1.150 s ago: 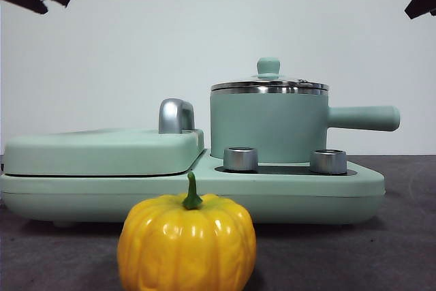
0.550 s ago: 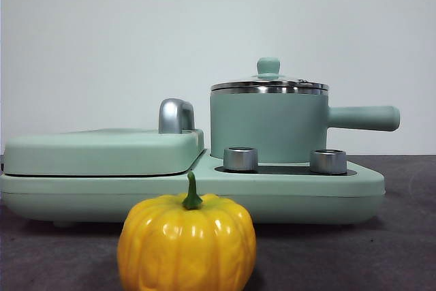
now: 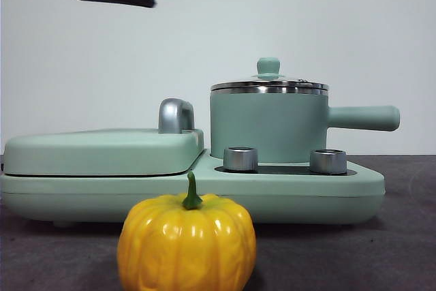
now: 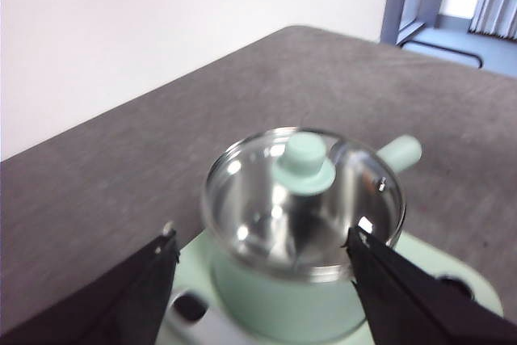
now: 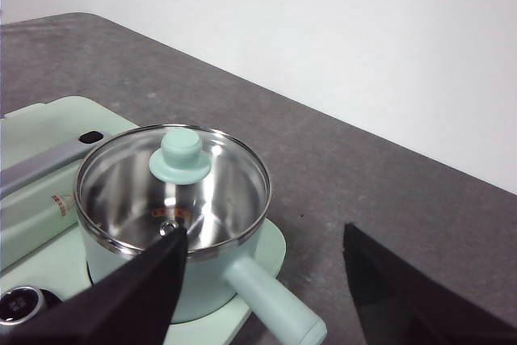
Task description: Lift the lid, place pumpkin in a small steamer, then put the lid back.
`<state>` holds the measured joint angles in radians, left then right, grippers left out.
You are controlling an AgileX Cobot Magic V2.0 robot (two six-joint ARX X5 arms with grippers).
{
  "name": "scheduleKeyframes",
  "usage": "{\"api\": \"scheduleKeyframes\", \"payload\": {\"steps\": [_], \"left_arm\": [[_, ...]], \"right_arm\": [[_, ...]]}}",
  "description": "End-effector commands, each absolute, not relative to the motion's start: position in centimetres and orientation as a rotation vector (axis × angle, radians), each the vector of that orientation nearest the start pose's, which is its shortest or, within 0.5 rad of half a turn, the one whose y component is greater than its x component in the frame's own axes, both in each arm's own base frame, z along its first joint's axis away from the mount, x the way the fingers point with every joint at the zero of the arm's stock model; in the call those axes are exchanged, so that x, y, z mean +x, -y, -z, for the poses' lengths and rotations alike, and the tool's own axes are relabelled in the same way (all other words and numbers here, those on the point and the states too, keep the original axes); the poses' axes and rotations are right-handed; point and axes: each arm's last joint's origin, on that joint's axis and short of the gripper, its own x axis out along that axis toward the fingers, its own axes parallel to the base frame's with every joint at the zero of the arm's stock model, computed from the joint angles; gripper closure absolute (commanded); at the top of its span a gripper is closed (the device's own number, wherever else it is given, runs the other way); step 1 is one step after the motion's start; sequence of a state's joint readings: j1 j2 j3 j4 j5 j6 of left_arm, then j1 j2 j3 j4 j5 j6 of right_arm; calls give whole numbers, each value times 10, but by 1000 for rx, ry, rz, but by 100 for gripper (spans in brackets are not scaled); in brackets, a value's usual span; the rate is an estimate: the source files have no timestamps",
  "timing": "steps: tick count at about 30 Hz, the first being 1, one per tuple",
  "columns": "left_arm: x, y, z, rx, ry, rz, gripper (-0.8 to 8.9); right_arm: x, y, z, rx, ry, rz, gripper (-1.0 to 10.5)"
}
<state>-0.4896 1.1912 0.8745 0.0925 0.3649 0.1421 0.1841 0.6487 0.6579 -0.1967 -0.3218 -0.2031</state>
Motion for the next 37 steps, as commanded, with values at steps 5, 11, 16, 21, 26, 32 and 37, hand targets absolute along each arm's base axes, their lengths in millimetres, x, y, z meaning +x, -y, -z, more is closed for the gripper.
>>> {"api": "scheduleKeyframes", "payload": {"steps": [5,11,16,21,26,32,37], "left_arm": [[251,166,-297,111,-107,897,475],[270,194,-293,116,-133,933,475],[288,217,-290,120,-145,959,475],[303,238,-284,125,-168,981,475],[314,254,-275,129,-186,997,475],[318,260,-260,139,-237,1003,487],[319,260,-258,141,-252,1002,621]], "right_arm": [[143,-37,-314,-171,-116,-526,639],[143,-37,-314,-170,-117,-526,639],[143,-37,-314,-170,-118,-526,639],[143,-37,-314,-171,-118,-526,639],[143,-37,-313,-170,-126,-526,639],[143,-37,-312,-169,-136,-527,639],[143,-37,-312,-169,-136,-528,639]]}}
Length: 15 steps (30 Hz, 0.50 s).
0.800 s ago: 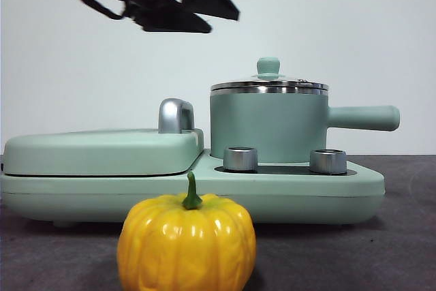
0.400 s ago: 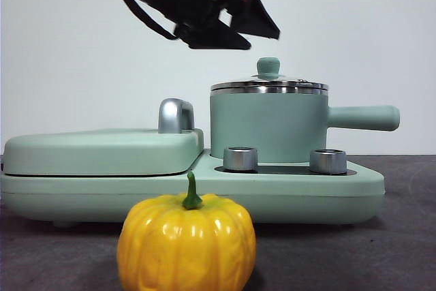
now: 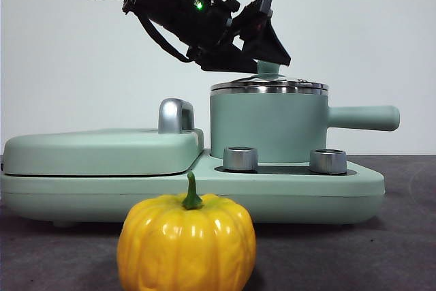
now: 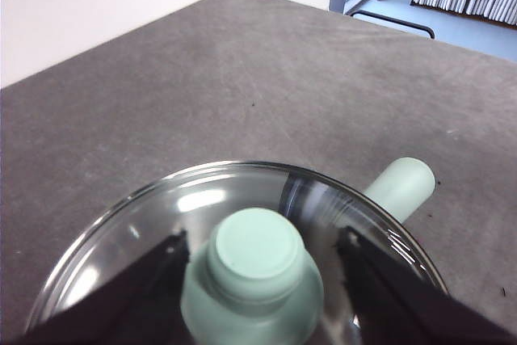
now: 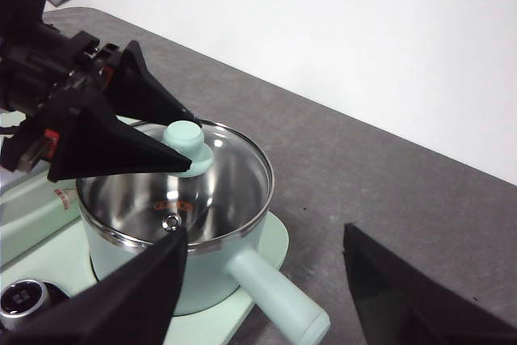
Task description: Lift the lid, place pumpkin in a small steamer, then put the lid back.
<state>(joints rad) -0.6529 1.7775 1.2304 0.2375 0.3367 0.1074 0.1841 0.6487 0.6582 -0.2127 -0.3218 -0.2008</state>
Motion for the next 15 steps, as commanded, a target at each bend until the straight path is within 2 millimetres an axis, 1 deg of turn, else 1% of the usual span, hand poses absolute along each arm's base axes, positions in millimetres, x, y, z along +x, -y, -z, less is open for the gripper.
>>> {"api": "scheduleKeyframes", "payload": {"steps": [1,3,4,10,12,15], "left_arm": [[319,260,-258,141,-250,1002,675],[319,260,-258,141,-253,1002,775],[319,260,-257,142,-257,1002,806],[318,259,-258,159,-255,1004,807],[316,258,-265,158,-236,1004,807],[311,254,-282,150,-192,1003,807]], "right_arm": [[143,-37,-312,-169,-136,-528,639],[143,-37,-312,-169,-137,-528,639],[143,-37,-312,-169,-137,-527,639],[143,-37,-312,-169,-137,-527,639],[143,-37,-312,-169,-137,-527,639],[143,-37,-312,-169,-138,-528,639]]}}
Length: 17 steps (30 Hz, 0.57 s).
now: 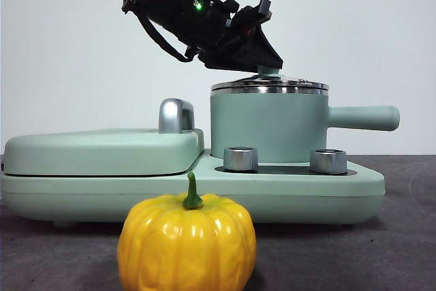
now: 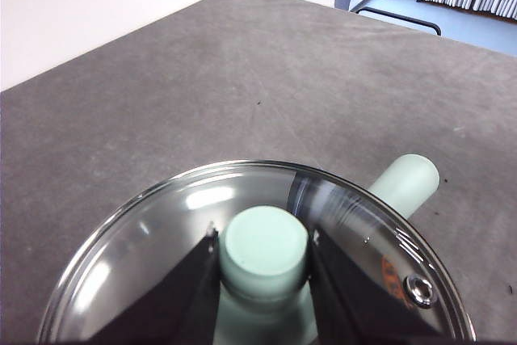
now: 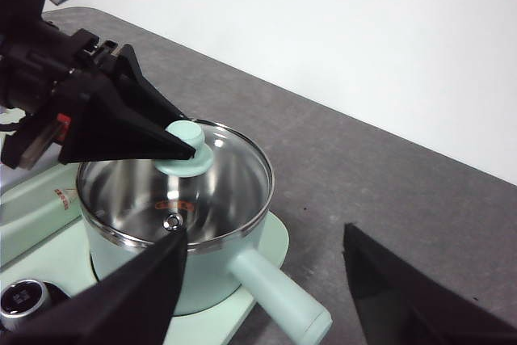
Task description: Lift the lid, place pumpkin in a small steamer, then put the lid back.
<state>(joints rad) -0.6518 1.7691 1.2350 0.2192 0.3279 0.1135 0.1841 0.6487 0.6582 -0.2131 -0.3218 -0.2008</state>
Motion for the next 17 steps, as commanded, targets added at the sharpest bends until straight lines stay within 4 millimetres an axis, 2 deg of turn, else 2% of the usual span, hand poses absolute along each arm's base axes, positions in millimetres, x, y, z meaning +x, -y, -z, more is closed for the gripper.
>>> {"api": "scheduleKeyframes", "payload": {"steps": [1,6,9,17], "left_arm": [[308,252,-290,147,-171,1003,807],[299,236,-320,137,-101,958,807],[294,219,-336,137,-107,917,807],[281,158,-366,108,-205,755,802]], "right_arm": [[143,-37,-312,-169,-139,-528,639],[143,-37,-312,-169,-139,-529,639],[143,-37,-312,-168,-138,-537,639],[139,-45,-309,-165,-157,-659,639]]}}
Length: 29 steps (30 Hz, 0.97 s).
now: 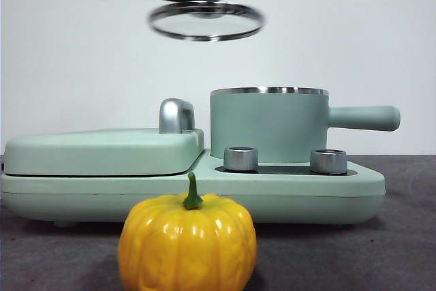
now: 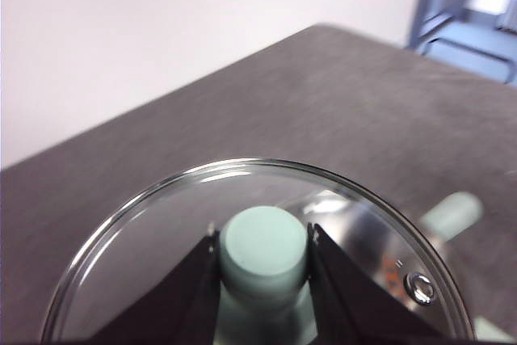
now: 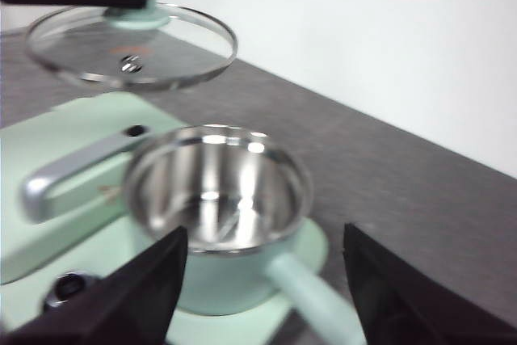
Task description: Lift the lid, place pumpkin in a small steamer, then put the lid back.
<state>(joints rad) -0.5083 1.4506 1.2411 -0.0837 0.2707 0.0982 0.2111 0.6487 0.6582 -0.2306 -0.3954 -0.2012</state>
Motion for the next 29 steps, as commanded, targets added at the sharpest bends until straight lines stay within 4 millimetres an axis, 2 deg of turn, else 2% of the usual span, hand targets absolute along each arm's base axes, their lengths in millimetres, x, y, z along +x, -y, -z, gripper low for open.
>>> {"api": "scheduleKeyframes", "payload": {"steps": [1,8,14,22,29], "left_arm": [[280,151,-369,108,-213,728,803],[275,97,-372,129,-328,573,802],[265,69,-382,133,-328,492,802],[251,47,-385,121,-362,425,802],[232,37,-377,115,-366,395,802]], "right_arm": [[139,-47,-308,-166,-166,-677,639],[138,-72,-295,-223,-281,-853,639],[134,-106,-278,-328,-396,-1007,637],[126,-155,-260,-449,-499,-1163,595],[124,-189,-240,-517,-628,-1207,550]]}}
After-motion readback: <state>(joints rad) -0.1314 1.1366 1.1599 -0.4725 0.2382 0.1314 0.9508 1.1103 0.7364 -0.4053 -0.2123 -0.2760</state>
